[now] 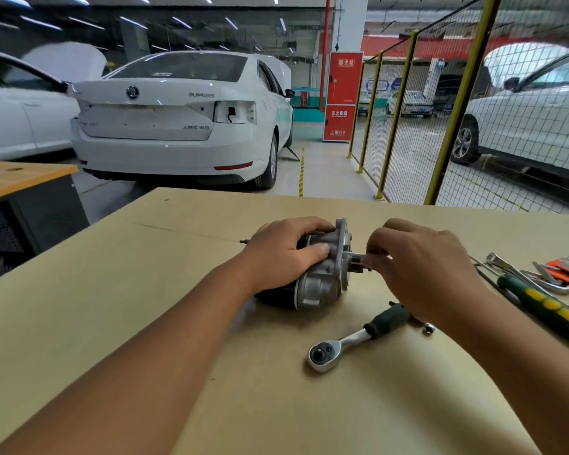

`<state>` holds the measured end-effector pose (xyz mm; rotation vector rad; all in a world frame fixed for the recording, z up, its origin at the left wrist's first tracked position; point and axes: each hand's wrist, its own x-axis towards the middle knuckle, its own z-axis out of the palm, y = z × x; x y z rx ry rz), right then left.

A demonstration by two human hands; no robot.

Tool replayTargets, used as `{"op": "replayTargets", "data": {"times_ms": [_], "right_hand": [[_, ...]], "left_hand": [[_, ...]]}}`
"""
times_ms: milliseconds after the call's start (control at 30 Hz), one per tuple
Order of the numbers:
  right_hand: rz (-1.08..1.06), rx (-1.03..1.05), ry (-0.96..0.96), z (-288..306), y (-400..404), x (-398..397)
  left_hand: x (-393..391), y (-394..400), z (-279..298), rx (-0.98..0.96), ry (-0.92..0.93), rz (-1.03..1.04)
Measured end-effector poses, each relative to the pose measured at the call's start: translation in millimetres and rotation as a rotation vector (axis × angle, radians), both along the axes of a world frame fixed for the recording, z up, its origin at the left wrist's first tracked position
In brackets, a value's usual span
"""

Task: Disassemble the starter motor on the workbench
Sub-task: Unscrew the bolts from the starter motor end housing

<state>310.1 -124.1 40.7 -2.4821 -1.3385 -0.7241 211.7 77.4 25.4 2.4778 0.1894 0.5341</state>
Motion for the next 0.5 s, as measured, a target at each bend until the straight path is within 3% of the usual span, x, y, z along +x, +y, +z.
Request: {"op": "replayTargets", "data": {"times_ms": [233, 500], "right_hand": [[0.058, -0.035, 0.178, 0.3, -1.4, 8.8], [-0.003, -0.004, 0.015, 0.1, -3.4, 6.2]], "left_hand": [[1.0, -1.4, 0.0, -0.007, -0.017, 0.016], [0.7, -0.4, -0.5, -0.006, 0.005, 0.000]]}}
